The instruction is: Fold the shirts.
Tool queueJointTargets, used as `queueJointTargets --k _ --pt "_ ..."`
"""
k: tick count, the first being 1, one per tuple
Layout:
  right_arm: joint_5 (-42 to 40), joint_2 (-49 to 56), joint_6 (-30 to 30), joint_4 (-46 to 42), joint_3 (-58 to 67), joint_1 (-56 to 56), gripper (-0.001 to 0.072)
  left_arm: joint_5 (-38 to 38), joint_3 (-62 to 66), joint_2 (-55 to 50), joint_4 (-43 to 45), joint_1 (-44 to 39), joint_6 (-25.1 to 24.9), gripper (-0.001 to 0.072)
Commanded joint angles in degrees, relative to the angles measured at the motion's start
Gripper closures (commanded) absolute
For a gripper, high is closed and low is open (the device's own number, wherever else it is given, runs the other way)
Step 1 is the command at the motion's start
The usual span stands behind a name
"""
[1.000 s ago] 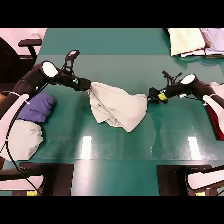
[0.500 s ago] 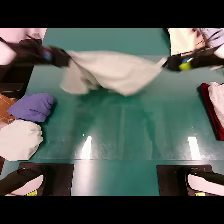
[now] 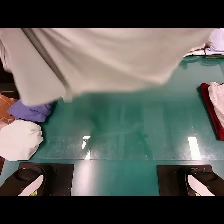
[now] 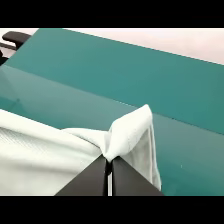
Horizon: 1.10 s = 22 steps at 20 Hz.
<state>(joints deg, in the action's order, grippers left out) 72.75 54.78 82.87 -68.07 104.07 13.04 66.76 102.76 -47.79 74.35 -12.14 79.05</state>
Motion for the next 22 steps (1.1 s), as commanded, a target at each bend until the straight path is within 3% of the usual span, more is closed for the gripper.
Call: queueJointTargets --k 1,6,11,16,17,18,22 --pt "6.3 2.5 3.9 -0.9 1.4 0.1 0.0701 6.6 -1.9 -1.0 0.2 0.0 0.2 0.0677" --pt "12.8 13.0 4.5 -0.5 -12.0 0.2 0.0701 13.4 -25.7 -6.5 -0.7 0.0 0.5 0.0676" --pt "7.0 14.0 4.1 -0.5 -29.6 0.2 0.0701 9.5 -53.3 -7.0 -4.6 -1.9 -2.7 0.0676" --pt "4.3 12.4 4.1 -0.5 -33.5 0.1 0.0701 6.3 -59.0 -7.0 -12.6 -5.5 -4.2 0.067" --pt "4.0 12.5 4.1 -0.5 -33.5 0.1 0.0701 5.3 -58.9 -7.0 -14.8 -5.5 -5.6 0.0514" --pt "3.6 12.5 4.1 -0.5 -33.5 0.1 0.07 4.2 -58.8 -7.0 -17.5 -5.5 -6.1 0.0285" --pt "3.3 12.5 4.1 -0.5 -33.5 0.1 0.0701 4.7 -53.3 -7.0 -17.6 -2.0 -6.4 0.0257"
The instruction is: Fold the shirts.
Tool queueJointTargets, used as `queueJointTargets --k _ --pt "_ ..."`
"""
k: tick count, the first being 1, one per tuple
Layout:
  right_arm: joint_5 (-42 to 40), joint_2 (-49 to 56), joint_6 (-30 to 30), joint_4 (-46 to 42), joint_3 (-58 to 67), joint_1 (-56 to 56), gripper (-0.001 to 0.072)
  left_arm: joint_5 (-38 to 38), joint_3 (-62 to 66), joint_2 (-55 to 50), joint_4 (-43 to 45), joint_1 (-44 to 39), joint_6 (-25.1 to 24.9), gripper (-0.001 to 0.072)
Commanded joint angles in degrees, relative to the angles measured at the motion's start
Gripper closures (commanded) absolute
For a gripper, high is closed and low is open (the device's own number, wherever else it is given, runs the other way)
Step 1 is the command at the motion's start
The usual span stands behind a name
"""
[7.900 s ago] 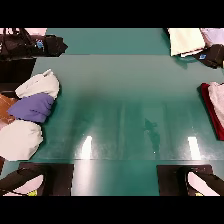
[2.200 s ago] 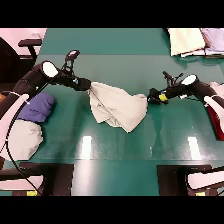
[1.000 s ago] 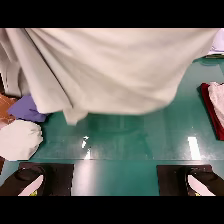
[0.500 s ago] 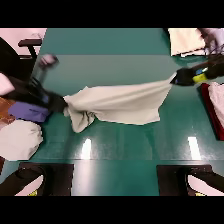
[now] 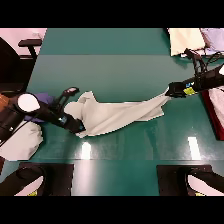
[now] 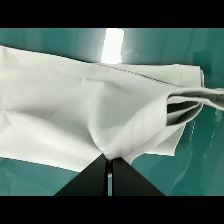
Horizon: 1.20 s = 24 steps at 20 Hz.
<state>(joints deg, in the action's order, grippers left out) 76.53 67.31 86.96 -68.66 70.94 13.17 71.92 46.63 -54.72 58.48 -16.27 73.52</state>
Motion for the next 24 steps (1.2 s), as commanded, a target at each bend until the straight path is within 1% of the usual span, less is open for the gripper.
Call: queueJointTargets --k 1,3,5,8,9,11,15,17,19,21,22,23,24 --pt "-0.5 0.0 0.0 0.0 -0.4 0.0 0.0701 -1.2 6.0 0.0 -0.7 5.1 -0.6 0.0257" --pt "-0.5 0.0 0.0 0.1 -0.4 0.0 0.07 -6.4 10.8 -0.2 3.0 11.4 1.4 0.0259" --pt "-0.5 0.0 0.0 0.1 -0.4 0.0 0.0701 -9.6 12.7 -2.5 4.0 16.9 1.7 0.0259" --pt "-0.6 0.0 0.0 0.1 -0.4 0.0 0.07 -8.9 12.6 -11.3 2.9 21.7 1.2 0.0259" --pt "-0.5 0.0 0.0 0.1 -0.4 0.0 0.07 -8.3 12.7 -14.9 0.6 22.8 -0.9 0.0258" --pt "-0.5 0.0 0.0 0.1 -0.4 0.0 0.07 -7.3 12.7 -21.4 -3.5 23.5 -5.9 0.0257" --pt "-0.5 0.0 0.0 0.1 -0.4 0.0 0.07 -8.4 12.7 -28.7 -3.4 23.3 -6.8 0.0258" --pt "-0.5 0.0 0.0 0.1 -0.4 0.0 0.07 -8.1 12.6 -29.1 -3.5 23.3 -8.3 0.0259" --pt "-0.9 0.0 0.0 0.1 -0.4 0.0 0.07 -7.1 12.6 -29.1 -3.5 23.3 -9.6 0.0277" --pt "-1.2 0.0 0.1 0.1 -0.4 0.0 0.07 -6.9 12.5 -29.1 -3.6 23.3 -9.5 0.0279" --pt "-1.4 0.0 0.1 0.1 -0.4 0.0 0.07 -6.8 12.6 -29.0 -3.6 23.3 -9.5 0.042" --pt "-1.4 0.0 0.1 0.1 -0.4 0.0 0.07 -6.8 12.7 -28.9 -3.6 23.3 -9.5 0.068" --pt "-1.4 0.0 0.0 0.0 -0.1 0.0 0.07 -6.5 13.3 -28.8 -3.6 23.3 -9.4 0.0674"
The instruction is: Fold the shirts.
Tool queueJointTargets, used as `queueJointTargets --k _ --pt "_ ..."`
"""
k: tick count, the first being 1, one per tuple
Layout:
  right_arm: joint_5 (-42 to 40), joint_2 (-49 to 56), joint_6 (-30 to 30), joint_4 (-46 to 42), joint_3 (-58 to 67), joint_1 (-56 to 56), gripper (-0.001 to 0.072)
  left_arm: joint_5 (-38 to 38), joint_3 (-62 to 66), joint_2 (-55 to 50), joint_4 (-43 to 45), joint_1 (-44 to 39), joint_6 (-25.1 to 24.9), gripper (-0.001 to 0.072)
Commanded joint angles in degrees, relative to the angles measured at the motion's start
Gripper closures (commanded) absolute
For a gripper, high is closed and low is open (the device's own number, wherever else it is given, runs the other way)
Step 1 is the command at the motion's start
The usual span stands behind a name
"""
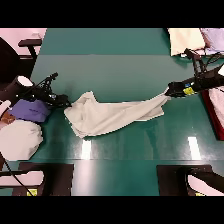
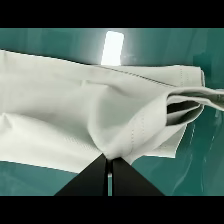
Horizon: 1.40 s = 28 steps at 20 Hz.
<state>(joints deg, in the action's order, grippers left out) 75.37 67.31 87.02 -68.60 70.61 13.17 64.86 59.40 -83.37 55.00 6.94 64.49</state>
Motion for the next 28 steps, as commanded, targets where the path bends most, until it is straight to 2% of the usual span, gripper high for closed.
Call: queueJointTargets --k 1,4,8,12,15,19,22,24,28 --pt "-0.2 0.0 0.0 -0.1 0.9 0.0 0.07 1.0 1.7 0.3 -0.1 0.1 -0.4 0.0675" --pt "1.5 0.0 -0.1 -0.2 8.4 -0.3 0.07 1.6 8.1 7.3 0.3 0.1 1.3 0.0676" --pt "3.6 -2.3 -0.1 -0.6 24.9 -0.3 0.07 1.5 24.4 22.3 1.7 0.1 1.6 0.0675" --pt "2.9 -9.8 -0.1 -0.6 36.7 -0.3 0.07 -3.8 40.9 34.7 1.9 0.1 5.9 0.0675" --pt "4.9 -14.5 -0.1 -1.4 43.6 -0.3 0.0701 -4.5 52.0 38.6 2.1 0.1 8.3 0.0676" --pt "9.0 -17.4 1.2 -6.6 48.9 -0.3 0.07 -5.9 64.2 39.0 4.1 0.1 11.3 0.0678" --pt "9.8 -19.4 3.5 -8.1 43.5 -0.3 0.0701 -6.9 64.0 38.5 8.1 0.1 13.7 0.0677" --pt "11.0 -19.1 5.4 -7.9 39.1 -0.3 0.0701 -6.1 59.0 36.9 8.4 0.1 15.2 0.0677" --pt "18.1 -12.3 7.7 -7.6 29.8 -0.3 0.0701 2.9 46.8 28.2 6.6 0.0 15.6 0.0677"
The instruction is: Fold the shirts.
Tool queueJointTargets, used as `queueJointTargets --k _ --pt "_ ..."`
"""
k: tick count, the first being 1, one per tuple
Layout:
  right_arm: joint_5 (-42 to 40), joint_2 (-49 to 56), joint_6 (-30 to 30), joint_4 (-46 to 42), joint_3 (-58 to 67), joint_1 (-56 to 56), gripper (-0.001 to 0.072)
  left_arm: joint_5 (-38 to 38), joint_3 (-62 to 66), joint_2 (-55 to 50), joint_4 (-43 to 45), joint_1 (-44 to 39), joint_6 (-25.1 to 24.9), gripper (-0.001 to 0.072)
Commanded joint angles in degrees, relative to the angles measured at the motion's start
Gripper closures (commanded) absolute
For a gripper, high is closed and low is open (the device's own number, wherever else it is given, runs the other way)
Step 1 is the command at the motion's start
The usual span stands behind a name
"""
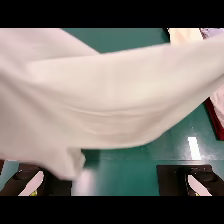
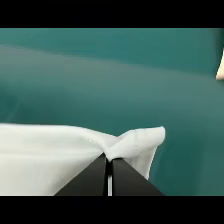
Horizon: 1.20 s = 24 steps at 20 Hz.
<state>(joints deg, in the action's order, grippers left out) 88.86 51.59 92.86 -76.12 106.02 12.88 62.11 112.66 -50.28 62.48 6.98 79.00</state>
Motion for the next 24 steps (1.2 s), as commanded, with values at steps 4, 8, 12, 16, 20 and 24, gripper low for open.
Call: queueJointTargets --k 4,8,12,16,20,24 --pt "4.2 15.2 1.8 -0.5 -15.9 0.0 0.07 7.8 -19.4 -19.5 -2.0 -3.0 0.7 0.0677" --pt "-2.2 29.1 0.4 0.0 -19.8 -1.7 0.0699 1.7 -23.3 -36.3 2.4 -9.3 -1.6 0.0676" --pt "-5.7 39.6 0.1 0.2 -13.1 -4.3 0.0698 -5.7 -20.1 -45.4 2.3 -9.0 -1.0 0.0675" --pt "-5.7 45.5 -2.7 3.2 -3.9 -5.2 0.0569 -4.9 -17.1 -45.8 2.2 -7.2 -1.0 0.025" --pt "-3.2 44.2 -8.0 13.2 -1.8 -7.6 0.0361 13.6 -11.5 -45.0 1.0 -2.0 0.7 0.0206" --pt "-4.0 34.0 -10.1 13.2 -14.0 -10.4 0.0364 15.6 -26.1 -33.9 3.2 1.7 0.7 0.0206"
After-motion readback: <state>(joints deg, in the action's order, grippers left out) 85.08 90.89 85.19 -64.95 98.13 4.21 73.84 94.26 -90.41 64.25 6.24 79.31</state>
